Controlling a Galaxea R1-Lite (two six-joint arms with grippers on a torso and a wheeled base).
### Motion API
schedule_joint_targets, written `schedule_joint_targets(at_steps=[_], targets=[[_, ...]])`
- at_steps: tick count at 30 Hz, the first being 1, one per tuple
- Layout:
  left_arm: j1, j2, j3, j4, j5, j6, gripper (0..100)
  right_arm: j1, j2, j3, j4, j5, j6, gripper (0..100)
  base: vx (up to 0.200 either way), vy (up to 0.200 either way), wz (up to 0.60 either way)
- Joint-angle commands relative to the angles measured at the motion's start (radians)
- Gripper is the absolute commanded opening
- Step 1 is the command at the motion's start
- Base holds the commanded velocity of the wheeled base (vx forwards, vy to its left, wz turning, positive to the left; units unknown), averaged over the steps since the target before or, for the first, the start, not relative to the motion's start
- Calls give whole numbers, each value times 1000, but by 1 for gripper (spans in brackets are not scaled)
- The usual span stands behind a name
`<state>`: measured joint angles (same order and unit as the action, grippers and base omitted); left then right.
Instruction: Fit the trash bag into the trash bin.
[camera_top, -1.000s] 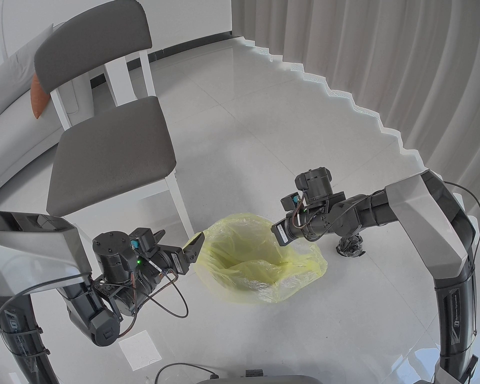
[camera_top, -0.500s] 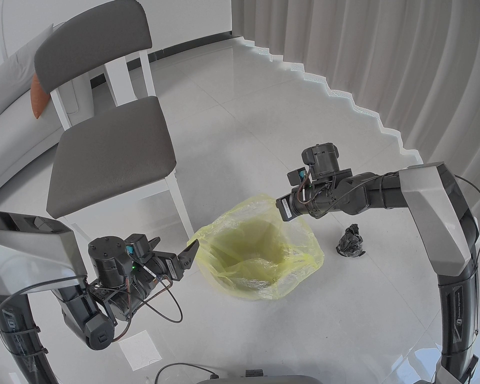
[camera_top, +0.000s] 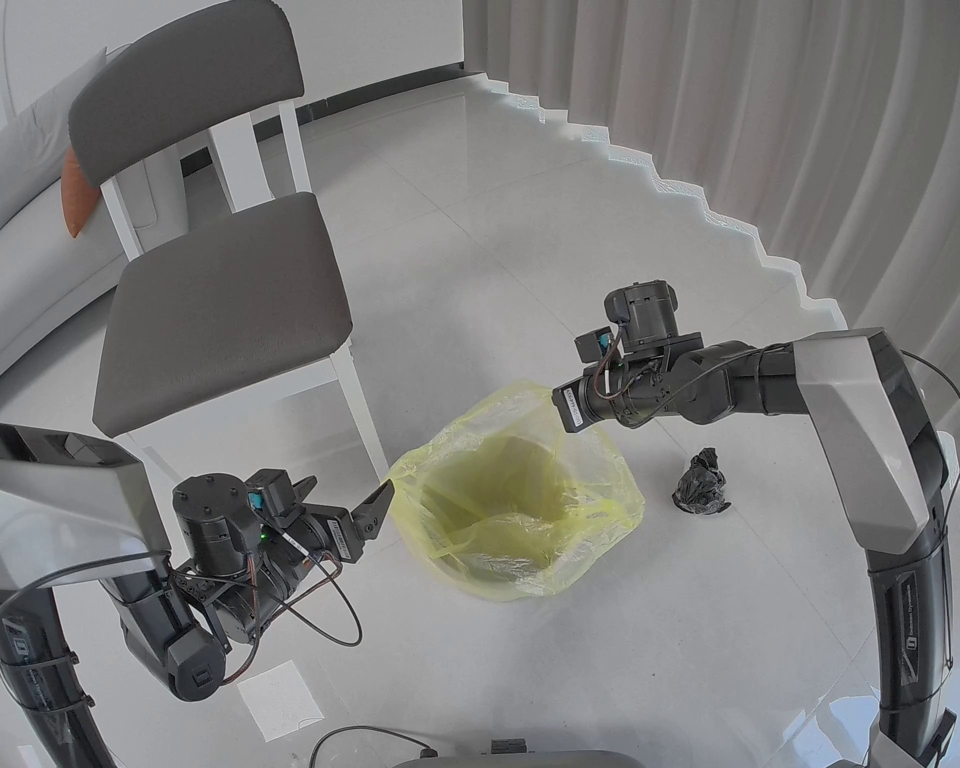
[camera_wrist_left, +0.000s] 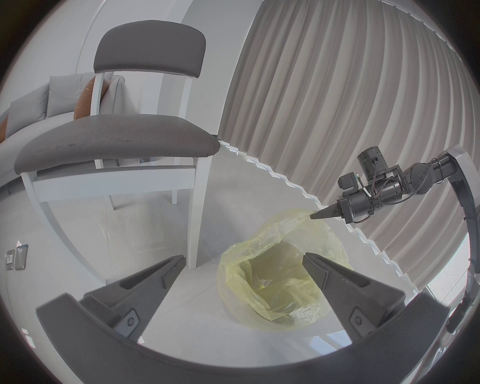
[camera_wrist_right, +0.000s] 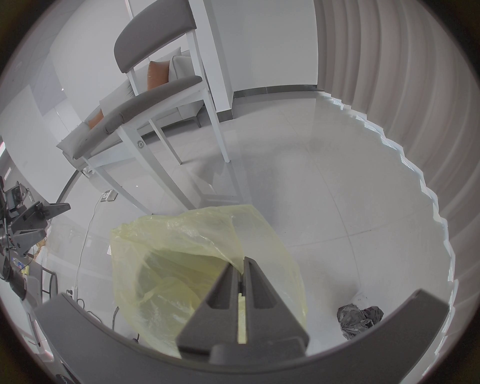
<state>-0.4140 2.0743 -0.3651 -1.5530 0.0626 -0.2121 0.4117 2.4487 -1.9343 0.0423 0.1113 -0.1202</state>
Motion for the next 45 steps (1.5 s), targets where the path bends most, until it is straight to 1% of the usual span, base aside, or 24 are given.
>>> schedule_joint_targets(at_steps=[1, 10, 22, 24, 26, 27, 35, 39, 41, 45], targets=[[0, -5, 2, -18, 2, -12, 100, -5, 84, -66, 4, 2, 1, 0, 0, 0, 0], [3, -62, 55, -18, 6, -46, 100, -4, 170, -66, -6, 5, 10, 0, 0, 0, 0], [3, -86, 78, -18, 6, -47, 100, -4, 90, -66, -16, 13, 11, 0, 0, 0, 0], [1, -86, 87, -18, 6, -47, 100, -4, 78, -66, -19, 15, 1, 0, 0, 0, 0], [1, -85, 92, -18, 8, -47, 100, -2, 75, -66, -19, 13, 11, 0, 0, 0, 0], [3, -83, 92, -18, 10, -49, 100, -2, 75, -66, -18, 13, 13, 100, 0, 0, 0], [15, -75, 89, -18, 11, -66, 100, -5, 69, -66, -15, 5, 19, 100, 0, 0, 0], [20, -54, 83, -18, 14, -70, 100, -10, 52, -66, -16, 1, 44, 100, 0, 0, 0], [37, -19, 64, -18, 33, -61, 100, -27, -4, -26, -7, 1, 47, 100, 0, 0, 0], [66, 61, -3, -18, 40, -59, 100, -57, -97, 141, -18, 1, 42, 100, 0, 0, 0]])
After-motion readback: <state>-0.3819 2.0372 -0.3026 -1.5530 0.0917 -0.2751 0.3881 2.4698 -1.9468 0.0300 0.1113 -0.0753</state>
